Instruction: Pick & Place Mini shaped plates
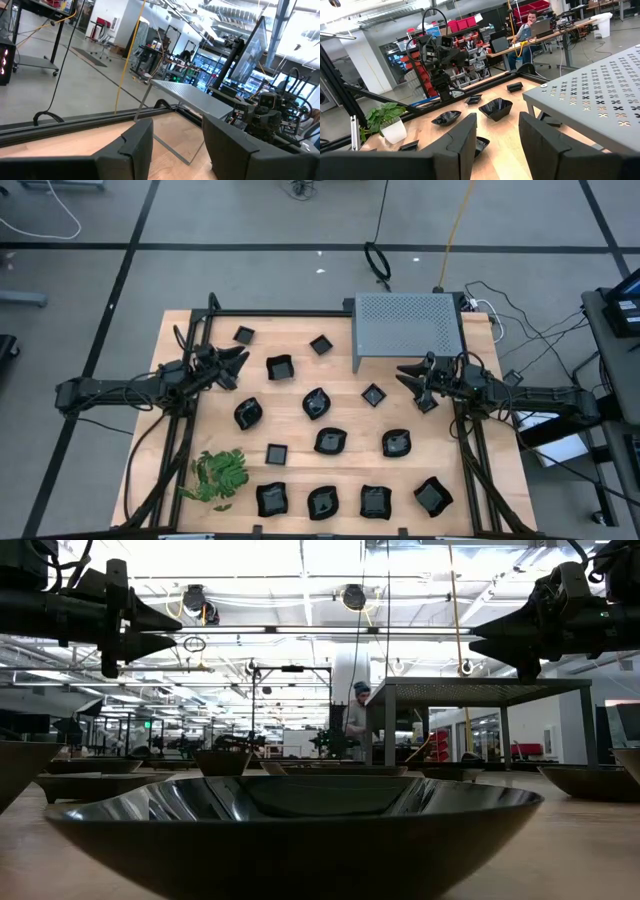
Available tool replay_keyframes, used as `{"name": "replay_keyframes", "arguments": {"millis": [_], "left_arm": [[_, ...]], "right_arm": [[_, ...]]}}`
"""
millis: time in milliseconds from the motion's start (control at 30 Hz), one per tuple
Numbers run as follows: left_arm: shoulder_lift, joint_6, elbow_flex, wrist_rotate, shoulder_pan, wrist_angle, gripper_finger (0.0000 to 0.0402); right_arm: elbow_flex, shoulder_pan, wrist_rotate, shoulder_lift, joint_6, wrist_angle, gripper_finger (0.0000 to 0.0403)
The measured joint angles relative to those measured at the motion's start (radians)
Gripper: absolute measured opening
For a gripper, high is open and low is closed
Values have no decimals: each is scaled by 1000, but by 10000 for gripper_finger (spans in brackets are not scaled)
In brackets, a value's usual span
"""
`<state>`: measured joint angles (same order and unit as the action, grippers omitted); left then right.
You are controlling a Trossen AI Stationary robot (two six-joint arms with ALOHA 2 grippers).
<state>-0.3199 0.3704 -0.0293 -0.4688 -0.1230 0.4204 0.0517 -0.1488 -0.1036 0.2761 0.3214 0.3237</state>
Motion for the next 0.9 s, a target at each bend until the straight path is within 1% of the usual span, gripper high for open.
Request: {"name": "replay_keyframes", "arguments": {"millis": [400,600,700,800,900], "left_arm": [[0,0,0,0,0,0,173],[0,0,0,0,0,0,173],[0,0,0,0,0,0,173],[0,0,0,0,0,0,173],[0,0,0,0,0,0,173]], "right_arm": [[0,0,-2,0,4,10,134],[0,0,0,0,56,22,134],[0,0,1,0,112,31,134],[0,0,21,0,150,31,134],[0,0,39,9,113,32,134]]}}
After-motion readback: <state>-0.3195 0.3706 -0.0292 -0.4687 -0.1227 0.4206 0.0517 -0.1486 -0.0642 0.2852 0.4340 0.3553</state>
